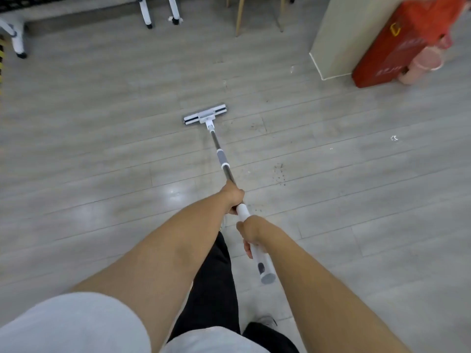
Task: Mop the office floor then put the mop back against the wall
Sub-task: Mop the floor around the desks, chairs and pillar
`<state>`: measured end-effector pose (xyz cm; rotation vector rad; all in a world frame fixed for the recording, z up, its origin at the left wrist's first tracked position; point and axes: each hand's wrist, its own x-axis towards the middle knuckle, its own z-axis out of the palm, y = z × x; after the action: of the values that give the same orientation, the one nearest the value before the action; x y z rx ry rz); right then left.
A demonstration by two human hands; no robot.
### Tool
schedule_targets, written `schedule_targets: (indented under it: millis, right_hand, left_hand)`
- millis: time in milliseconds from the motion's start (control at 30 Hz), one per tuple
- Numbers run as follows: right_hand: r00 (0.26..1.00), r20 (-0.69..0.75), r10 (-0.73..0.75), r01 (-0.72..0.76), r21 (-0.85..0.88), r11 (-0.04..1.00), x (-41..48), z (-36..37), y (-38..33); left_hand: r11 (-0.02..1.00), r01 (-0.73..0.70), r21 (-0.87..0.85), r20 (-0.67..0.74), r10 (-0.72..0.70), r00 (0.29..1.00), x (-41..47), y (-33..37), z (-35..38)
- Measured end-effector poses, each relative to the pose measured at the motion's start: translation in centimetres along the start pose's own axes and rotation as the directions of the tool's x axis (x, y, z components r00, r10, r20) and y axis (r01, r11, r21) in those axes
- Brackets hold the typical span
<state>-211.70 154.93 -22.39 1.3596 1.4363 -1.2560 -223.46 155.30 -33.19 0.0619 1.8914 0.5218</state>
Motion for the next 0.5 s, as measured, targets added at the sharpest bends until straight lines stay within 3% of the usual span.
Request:
schedule_targets:
  millis: [67, 233, 500]
  right_hand:
    - [1.000, 0.012, 0.014, -0.014, 0.004, 1.000, -1.7, 2.3, 4.8]
    - [0.998, 0.027, 0.057, -0.061, 0.233, 0.971, -6.4, 6.3, 12.0]
    - [1.000, 0.028, 0.008, -0.017, 0.335, 0.942, -8.2, 8.7, 13.1]
  left_hand:
    - [1.000, 0.000, -0.005, 0.017, 0.000, 1.000, -3.6, -3.2, 2.8]
    - [0.999, 0.029, 0.013, 0.038, -0.030, 0.999, -11.4, -8.5, 6.6]
    - [1.000, -0.006, -0.021, 0.029, 0.007, 1.000, -13.8, -10.4, 6.4]
